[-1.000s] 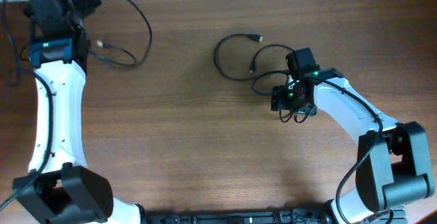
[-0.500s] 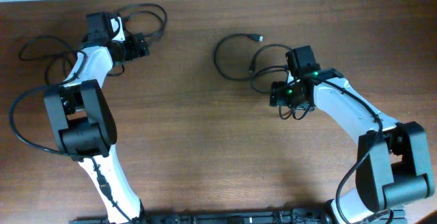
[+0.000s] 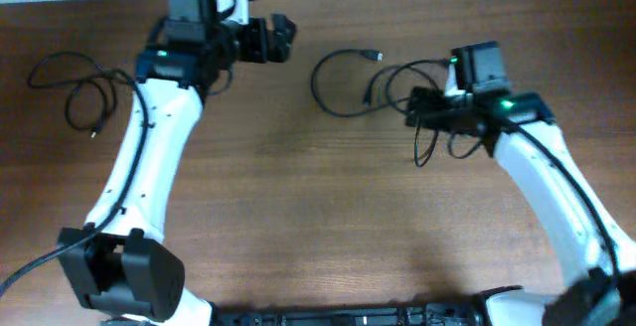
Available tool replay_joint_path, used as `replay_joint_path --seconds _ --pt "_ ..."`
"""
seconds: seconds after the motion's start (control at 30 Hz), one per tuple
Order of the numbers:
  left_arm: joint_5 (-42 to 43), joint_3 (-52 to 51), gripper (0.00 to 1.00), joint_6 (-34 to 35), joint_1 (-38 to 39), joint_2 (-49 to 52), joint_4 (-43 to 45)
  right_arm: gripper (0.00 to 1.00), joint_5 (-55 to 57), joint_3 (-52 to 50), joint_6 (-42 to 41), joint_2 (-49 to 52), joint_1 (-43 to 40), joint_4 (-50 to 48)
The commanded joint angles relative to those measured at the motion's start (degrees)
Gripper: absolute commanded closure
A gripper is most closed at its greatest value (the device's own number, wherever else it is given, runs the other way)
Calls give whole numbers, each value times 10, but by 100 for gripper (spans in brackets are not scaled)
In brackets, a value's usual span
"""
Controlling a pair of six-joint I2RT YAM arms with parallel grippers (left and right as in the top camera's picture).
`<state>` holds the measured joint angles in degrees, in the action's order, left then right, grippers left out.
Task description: Untangle cables
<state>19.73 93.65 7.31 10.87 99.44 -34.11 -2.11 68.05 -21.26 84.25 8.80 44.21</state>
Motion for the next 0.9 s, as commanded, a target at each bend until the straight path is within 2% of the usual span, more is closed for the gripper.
replay_joint_path --seconds 0.0,0.07,0.2,0.3,0.33,0.4,0.47,0.5,0.53,0.57,0.6,0.63,0.67,0.73,0.77,0.87 --pt "2 2 1 18 59 22 -7 1 146 9 -68 -49 -44 44" --pt "2 2 1 28 131 52 -7 1 158 9 -158 -96 -122 97" --pt "0 2 1 34 244 137 11 1 155 9 -159 -105 -218 191" --pt "0 2 1 60 313 195 26 1 157 7 -156 -92 -224 195" --pt "0 2 1 89 335 197 42 1 157 7 -156 -89 -224 195" --pt "0 2 1 101 359 197 71 1 157 7 -157 -88 -224 195" --pt "-82 2 2 101 391 199 76 1 157 7 -157 -88 -224 195" --pt "-141 2 10 101 403 200 77 1 157 7 -157 -88 -224 195" --pt "-216 2 26 101 411 205 78 1 157 7 -157 -88 -224 195" --pt "-270 2 50 101 410 208 78 2 157 7 -157 -88 -224 195" --pt "-292 2 68 100 405 208 78 1 157 7 -157 -88 -224 195" --pt "-307 6 96 88 396 205 74 1 157 7 -157 -88 -224 195" --pt "-307 14 100 66 390 196 46 1 157 7 -157 -88 -224 195" --pt "-342 31 100 59 371 134 -79 1 157 7 -157 -88 -224 195" --pt "-381 31 100 59 360 71 -141 1 157 7 -157 -88 -224 195" --pt "-390 31 100 59 325 -84 -190 1 157 7 -157 -88 -224 195"
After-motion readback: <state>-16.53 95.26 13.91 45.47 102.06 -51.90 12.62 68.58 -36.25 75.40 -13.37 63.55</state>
